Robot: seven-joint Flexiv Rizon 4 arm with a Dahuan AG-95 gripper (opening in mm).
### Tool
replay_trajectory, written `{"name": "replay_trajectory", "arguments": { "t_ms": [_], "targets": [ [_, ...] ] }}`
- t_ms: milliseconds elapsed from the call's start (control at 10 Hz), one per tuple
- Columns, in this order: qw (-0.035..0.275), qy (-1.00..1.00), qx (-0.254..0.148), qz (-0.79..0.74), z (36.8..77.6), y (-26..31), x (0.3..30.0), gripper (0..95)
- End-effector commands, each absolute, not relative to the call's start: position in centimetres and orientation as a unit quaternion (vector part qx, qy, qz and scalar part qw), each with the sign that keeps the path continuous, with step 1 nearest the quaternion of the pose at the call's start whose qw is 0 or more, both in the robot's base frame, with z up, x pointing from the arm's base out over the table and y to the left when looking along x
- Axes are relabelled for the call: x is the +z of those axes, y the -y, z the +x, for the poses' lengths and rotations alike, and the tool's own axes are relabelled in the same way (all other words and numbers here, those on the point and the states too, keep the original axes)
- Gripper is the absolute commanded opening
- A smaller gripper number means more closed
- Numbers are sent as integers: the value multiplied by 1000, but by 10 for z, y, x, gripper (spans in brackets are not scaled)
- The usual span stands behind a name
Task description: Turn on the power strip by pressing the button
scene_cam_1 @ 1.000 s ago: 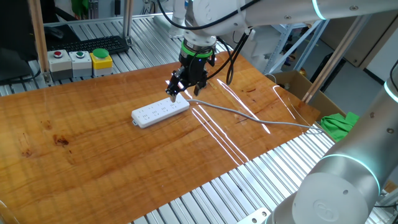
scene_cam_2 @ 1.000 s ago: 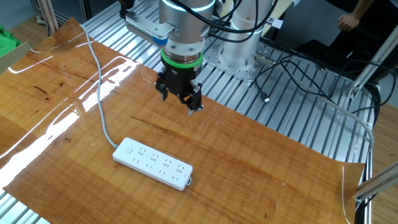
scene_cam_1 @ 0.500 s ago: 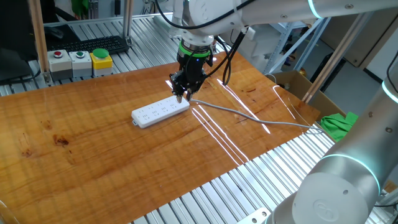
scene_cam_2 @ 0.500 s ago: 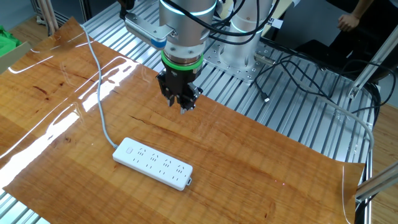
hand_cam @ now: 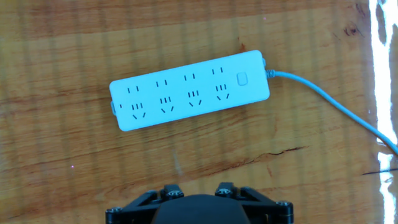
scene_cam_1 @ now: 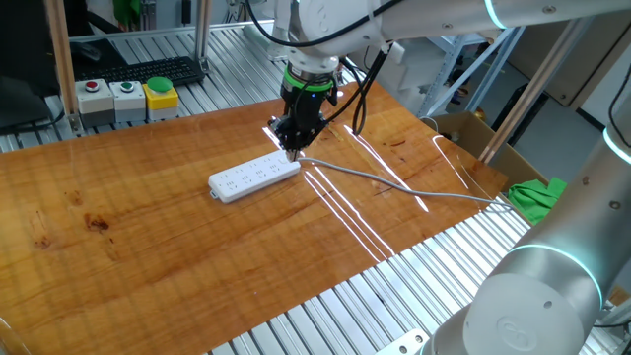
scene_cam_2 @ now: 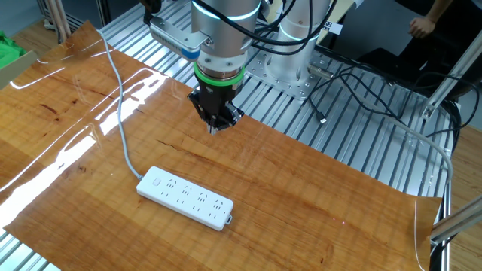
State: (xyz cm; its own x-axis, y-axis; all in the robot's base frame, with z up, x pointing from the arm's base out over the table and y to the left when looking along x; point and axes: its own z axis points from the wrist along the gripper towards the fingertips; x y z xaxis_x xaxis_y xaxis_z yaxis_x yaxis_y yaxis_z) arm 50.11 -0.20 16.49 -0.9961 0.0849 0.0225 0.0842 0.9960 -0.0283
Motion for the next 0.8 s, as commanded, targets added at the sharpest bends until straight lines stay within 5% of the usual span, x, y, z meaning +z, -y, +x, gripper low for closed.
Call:
{"name": "replay_trajectory", "arguments": {
  "t_ms": [100,800],
  "targets": [
    [13,999,14,-33,504,6,162,0],
    [23,1000,8,-16,560,34,138,0]
  ]
}}
